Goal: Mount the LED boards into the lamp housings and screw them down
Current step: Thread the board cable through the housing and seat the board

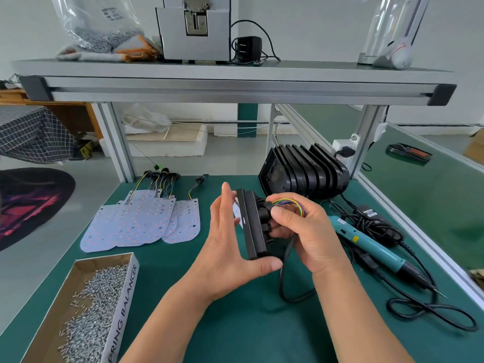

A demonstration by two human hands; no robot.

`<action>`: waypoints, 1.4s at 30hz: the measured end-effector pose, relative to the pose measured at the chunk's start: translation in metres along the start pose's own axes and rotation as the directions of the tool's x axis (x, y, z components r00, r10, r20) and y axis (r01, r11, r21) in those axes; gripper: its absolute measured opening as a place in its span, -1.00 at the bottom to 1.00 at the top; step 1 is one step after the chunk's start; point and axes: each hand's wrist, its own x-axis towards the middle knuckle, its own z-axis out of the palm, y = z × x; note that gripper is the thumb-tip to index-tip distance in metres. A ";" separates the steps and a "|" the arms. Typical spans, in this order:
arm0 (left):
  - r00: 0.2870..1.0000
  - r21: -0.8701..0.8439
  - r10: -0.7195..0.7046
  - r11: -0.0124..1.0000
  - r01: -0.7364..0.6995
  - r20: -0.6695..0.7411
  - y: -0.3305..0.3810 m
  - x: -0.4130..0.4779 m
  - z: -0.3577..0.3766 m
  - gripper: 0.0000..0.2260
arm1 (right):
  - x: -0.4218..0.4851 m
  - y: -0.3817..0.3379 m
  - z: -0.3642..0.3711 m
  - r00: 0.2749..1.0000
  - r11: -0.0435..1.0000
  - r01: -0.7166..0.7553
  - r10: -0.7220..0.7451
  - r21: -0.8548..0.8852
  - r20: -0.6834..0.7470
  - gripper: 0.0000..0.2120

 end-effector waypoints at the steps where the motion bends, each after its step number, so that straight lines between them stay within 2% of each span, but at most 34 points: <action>1: 1.000 -0.035 -0.006 0.999 0.006 0.019 0.001 -0.001 -0.003 0.37 | 0.000 0.000 0.001 1.000 0.999 -0.022 0.022 0.034 0.001 -0.71; 5: 0.996 -0.059 -0.043 0.997 0.048 0.074 0.000 -0.004 -0.011 0.37 | -0.001 0.003 0.008 0.996 0.988 -0.084 0.083 0.132 0.013 -0.69; 10: 0.996 -0.059 -0.001 0.998 0.006 0.086 -0.002 0.000 -0.010 0.38 | -0.001 0.004 0.005 0.991 0.972 -0.120 0.128 0.203 -0.026 -0.75; 15: 0.999 -0.131 0.012 0.991 -0.006 0.050 0.000 0.000 -0.008 0.40 | -0.004 0.001 0.007 0.997 0.965 -0.082 0.077 0.247 0.030 -0.72; 21: 0.999 -0.144 -0.020 0.989 0.027 0.050 0.003 0.000 -0.010 0.39 | -0.005 -0.002 0.010 0.999 0.969 -0.041 0.042 0.243 0.002 -0.68; 23: 0.998 -0.192 -0.033 0.980 0.043 0.055 0.003 0.001 -0.012 0.29 | -0.005 -0.002 0.010 0.999 0.969 -0.019 0.027 0.246 -0.030 -0.72; 25: 0.997 -0.224 -0.062 0.972 0.071 0.047 0.003 0.002 -0.012 0.05 | -0.005 -0.004 0.012 0.997 0.963 -0.001 0.023 0.269 -0.077 -0.78; 28: 0.989 -0.225 -0.120 0.970 0.097 -0.089 0.005 0.005 -0.008 -0.42 | -0.005 -0.003 0.010 0.990 0.951 -0.011 0.053 0.309 -0.127 -0.81; 30: 0.968 -0.243 -0.160 0.964 0.111 -0.192 0.006 0.007 -0.008 -0.61 | -0.005 -0.002 0.010 0.990 0.948 -0.020 0.064 0.319 -0.127 -0.81; 33: 0.936 -0.352 -0.254 0.922 0.159 -0.243 0.009 0.009 -0.014 -0.67 | -0.007 0.000 0.012 0.994 0.939 -0.019 0.056 0.343 -0.096 -0.77; 36: 0.901 -0.531 -0.380 0.818 0.222 -0.208 0.011 0.009 -0.014 -0.72 | -0.006 0.000 0.013 0.991 0.934 -0.018 0.063 0.357 -0.116 -0.82; 40: 0.849 -0.644 -0.478 0.727 0.238 -0.225 0.009 0.010 -0.004 -0.77 | -0.005 0.004 0.021 0.985 0.925 -0.033 0.094 0.379 -0.145 -0.84; 42: 0.828 -0.620 -0.477 0.755 0.214 -0.295 0.009 0.008 0.003 -0.77 | -0.007 0.007 0.028 0.980 0.923 -0.060 0.126 0.380 -0.152 -0.75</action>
